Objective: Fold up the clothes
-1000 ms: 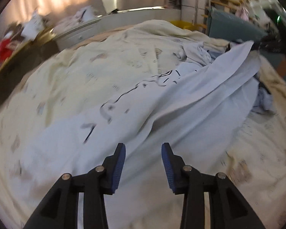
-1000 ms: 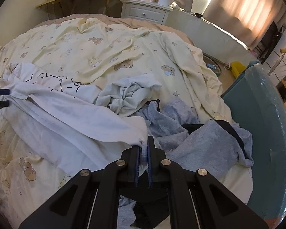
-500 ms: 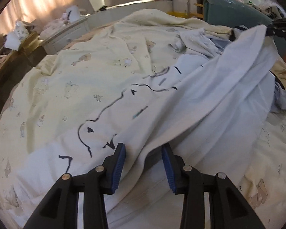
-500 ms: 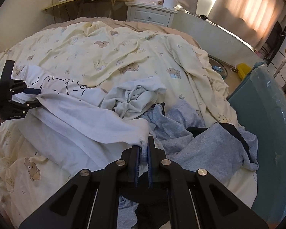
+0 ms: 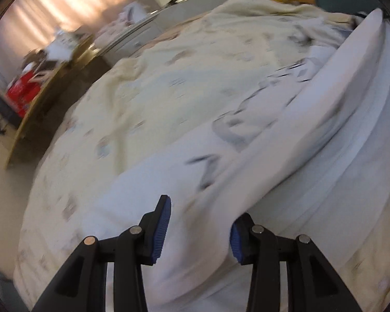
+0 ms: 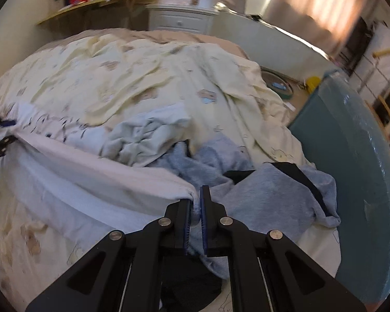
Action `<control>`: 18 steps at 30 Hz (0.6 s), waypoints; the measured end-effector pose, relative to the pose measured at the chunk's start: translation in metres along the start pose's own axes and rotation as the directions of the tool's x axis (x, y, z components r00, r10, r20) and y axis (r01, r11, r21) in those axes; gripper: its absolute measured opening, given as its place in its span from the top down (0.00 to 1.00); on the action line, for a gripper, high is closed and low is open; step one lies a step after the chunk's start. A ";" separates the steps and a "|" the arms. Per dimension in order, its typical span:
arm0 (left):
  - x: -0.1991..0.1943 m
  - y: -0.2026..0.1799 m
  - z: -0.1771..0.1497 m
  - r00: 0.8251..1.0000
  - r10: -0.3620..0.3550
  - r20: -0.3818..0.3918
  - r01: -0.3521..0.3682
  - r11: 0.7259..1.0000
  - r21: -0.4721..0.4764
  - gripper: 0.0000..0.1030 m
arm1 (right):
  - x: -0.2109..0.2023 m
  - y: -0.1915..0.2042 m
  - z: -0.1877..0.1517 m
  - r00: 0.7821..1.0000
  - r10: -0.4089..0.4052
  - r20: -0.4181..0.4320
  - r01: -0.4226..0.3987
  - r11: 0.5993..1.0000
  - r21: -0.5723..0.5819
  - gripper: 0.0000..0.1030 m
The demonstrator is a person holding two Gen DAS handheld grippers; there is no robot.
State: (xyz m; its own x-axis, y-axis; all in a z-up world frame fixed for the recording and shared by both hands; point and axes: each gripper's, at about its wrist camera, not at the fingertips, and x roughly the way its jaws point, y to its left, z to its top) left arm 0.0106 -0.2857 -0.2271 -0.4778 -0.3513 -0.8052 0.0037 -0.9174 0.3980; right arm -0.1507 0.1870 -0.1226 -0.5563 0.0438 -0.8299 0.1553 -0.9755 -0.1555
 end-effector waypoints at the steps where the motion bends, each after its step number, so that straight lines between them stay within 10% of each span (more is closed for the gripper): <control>1: -0.001 0.013 -0.006 1.000 0.013 -0.012 -0.014 1.000 -0.020 0.59 | 0.002 -0.004 0.003 1.000 -0.002 0.000 0.002 1.000 0.017 0.94; 6: -0.010 0.069 -0.031 0.996 0.055 -0.067 -0.060 0.994 -0.087 0.58 | -0.004 -0.009 0.013 0.999 -0.030 0.026 0.029 0.999 0.028 0.94; 18: -0.027 0.086 -0.061 0.986 -0.134 -0.097 0.132 0.991 -0.027 0.43 | -0.009 -0.012 0.017 0.996 -0.077 0.039 0.074 0.994 0.082 0.94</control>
State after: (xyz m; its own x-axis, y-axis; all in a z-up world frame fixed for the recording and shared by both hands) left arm 0.0771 -0.3665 -0.1982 -0.3868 -0.2413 -0.8900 -0.0358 -0.9605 0.2759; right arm -0.1613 0.1951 -0.1037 -0.5979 0.1104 -0.7939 0.0461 -0.9841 -0.1715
